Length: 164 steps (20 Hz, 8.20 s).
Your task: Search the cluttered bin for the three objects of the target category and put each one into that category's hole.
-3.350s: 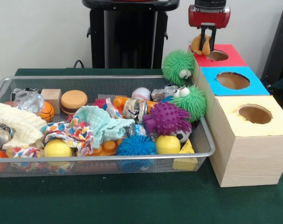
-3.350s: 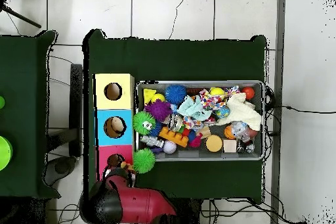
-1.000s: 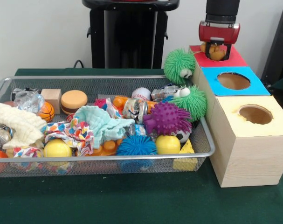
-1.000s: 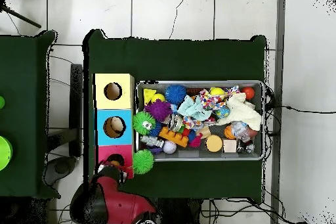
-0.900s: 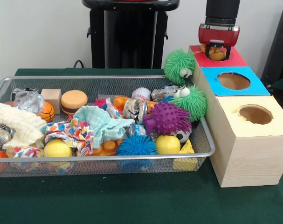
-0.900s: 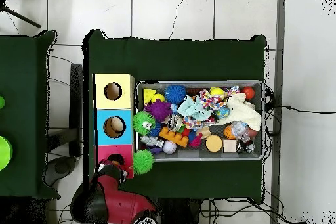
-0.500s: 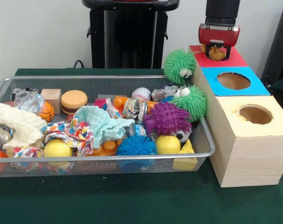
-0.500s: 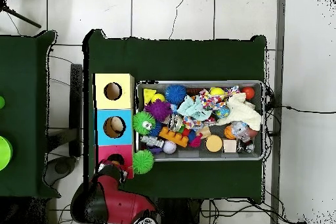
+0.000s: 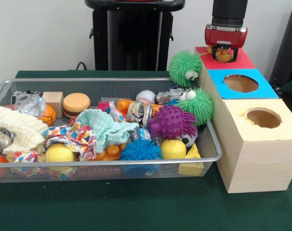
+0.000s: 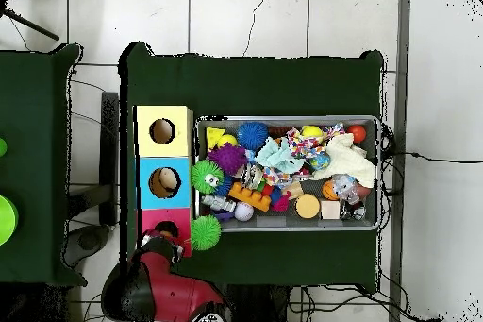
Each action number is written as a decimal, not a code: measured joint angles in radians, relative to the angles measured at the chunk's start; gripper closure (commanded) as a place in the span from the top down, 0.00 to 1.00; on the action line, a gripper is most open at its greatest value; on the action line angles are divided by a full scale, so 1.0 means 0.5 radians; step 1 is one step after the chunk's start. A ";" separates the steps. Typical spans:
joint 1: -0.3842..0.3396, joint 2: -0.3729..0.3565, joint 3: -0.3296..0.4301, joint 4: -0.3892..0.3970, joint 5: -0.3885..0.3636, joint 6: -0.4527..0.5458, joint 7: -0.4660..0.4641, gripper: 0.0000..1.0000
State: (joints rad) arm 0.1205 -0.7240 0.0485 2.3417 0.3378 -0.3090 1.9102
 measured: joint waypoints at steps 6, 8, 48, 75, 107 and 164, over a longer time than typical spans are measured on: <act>0.009 -0.001 -0.014 -0.018 0.002 0.041 0.000 0.00; 0.009 0.002 -0.015 -0.027 0.002 0.043 0.000 0.00; 0.302 0.219 -0.316 -0.279 0.094 0.078 0.001 0.00; 0.793 0.369 -0.701 -0.421 0.446 0.220 0.082 1.00; 1.380 0.823 -1.411 -0.857 0.751 1.106 0.370 0.00; 1.056 0.283 -1.349 -0.754 0.179 1.669 0.370 0.00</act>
State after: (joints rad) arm 0.6485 -0.5826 -0.6262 1.9646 0.4273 0.5254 2.0953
